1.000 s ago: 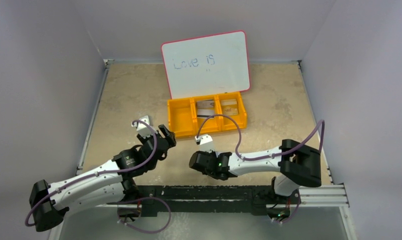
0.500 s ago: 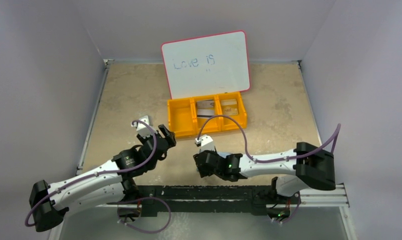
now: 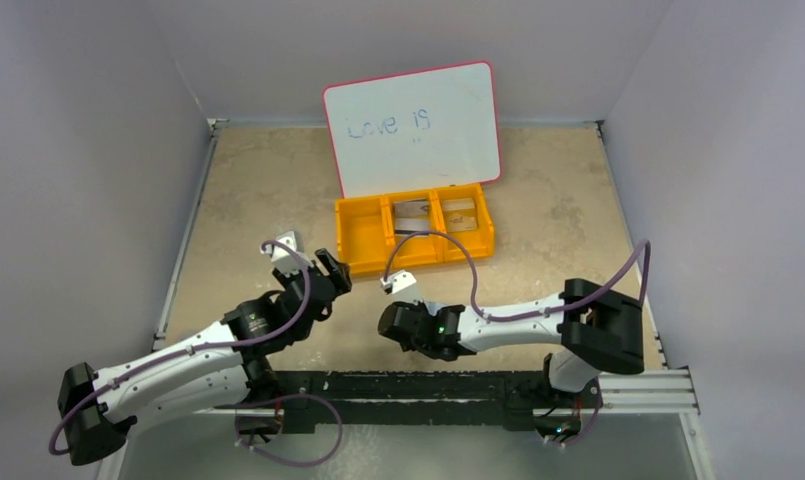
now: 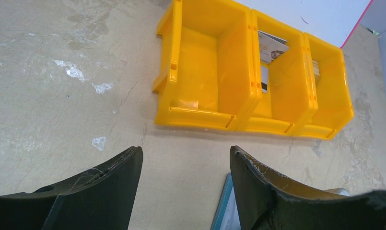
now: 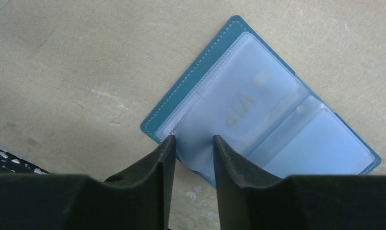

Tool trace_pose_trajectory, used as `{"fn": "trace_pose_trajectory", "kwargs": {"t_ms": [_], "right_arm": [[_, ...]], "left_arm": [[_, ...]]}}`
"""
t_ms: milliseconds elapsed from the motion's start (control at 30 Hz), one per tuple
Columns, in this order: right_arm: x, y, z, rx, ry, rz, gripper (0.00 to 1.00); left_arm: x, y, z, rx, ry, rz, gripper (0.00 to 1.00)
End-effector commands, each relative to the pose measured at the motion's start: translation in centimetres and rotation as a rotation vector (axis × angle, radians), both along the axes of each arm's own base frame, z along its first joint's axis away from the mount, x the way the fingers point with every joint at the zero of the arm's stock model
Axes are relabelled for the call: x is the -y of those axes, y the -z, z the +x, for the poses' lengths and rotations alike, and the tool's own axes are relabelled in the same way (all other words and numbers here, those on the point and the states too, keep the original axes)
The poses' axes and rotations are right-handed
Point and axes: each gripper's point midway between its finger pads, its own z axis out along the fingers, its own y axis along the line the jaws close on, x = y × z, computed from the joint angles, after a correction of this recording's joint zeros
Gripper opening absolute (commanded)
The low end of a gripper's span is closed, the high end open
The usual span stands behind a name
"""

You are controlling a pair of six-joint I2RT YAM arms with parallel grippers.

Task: Take the credit cards out of the card holder

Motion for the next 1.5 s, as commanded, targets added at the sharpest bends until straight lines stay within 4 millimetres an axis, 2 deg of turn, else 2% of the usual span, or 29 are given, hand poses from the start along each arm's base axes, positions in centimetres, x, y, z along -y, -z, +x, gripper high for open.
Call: {"fn": "trace_pose_trajectory", "kwargs": {"t_ms": [0,133,300,433,533,633,700,1000,1100,1167,1267,1367,1467], "right_arm": [[1.7,-0.3,0.0,0.006,0.06,-0.003,0.31],[1.8,-0.5,-0.1,-0.004,0.067,0.019,0.26],[2.2,-2.0,0.4,0.015,0.156,0.065,0.02],[5.3,-2.9,1.1,0.042,0.39,0.051,0.08],[7.4,-2.8,1.0,0.051,0.493,0.016,0.08],[9.5,-2.5,0.7,0.051,0.606,-0.007,0.02],[10.5,-2.4,0.4,0.047,0.661,-0.016,0.09],[12.4,-3.4,0.5,0.082,0.783,0.017,0.1],[13.1,-3.3,0.1,0.072,0.812,0.019,0.05],[13.1,-3.3,0.1,0.071,0.808,0.034,0.0],[12.1,-4.1,0.5,0.073,0.733,0.08,0.0],[9.2,-5.9,1.6,0.105,0.575,0.17,0.0],[5.7,-8.6,2.6,0.152,0.411,0.286,0.0]], "left_arm": [[0.1,-1.1,0.4,0.027,-0.015,-0.033,0.67],[0.3,-0.9,0.4,0.022,-0.009,-0.035,0.67],[0.5,-1.0,0.5,0.022,-0.003,-0.035,0.67],[0.9,-0.8,0.5,0.019,0.006,-0.039,0.67],[1.3,-0.6,0.6,0.012,0.018,-0.035,0.67],[1.6,-0.5,0.6,0.007,0.031,-0.027,0.67],[1.8,-0.4,0.6,0.003,0.036,-0.022,0.67],[2.6,0.0,0.7,-0.007,0.064,-0.022,0.67],[3.7,0.0,0.8,-0.009,0.115,-0.02,0.65],[5.0,0.4,0.7,-0.02,0.166,-0.016,0.64],[6.7,1.0,0.7,-0.048,0.235,-0.002,0.63],[7.1,1.3,0.9,-0.064,0.23,0.002,0.63],[5.5,0.8,1.3,-0.044,0.145,0.0,0.63]]}}
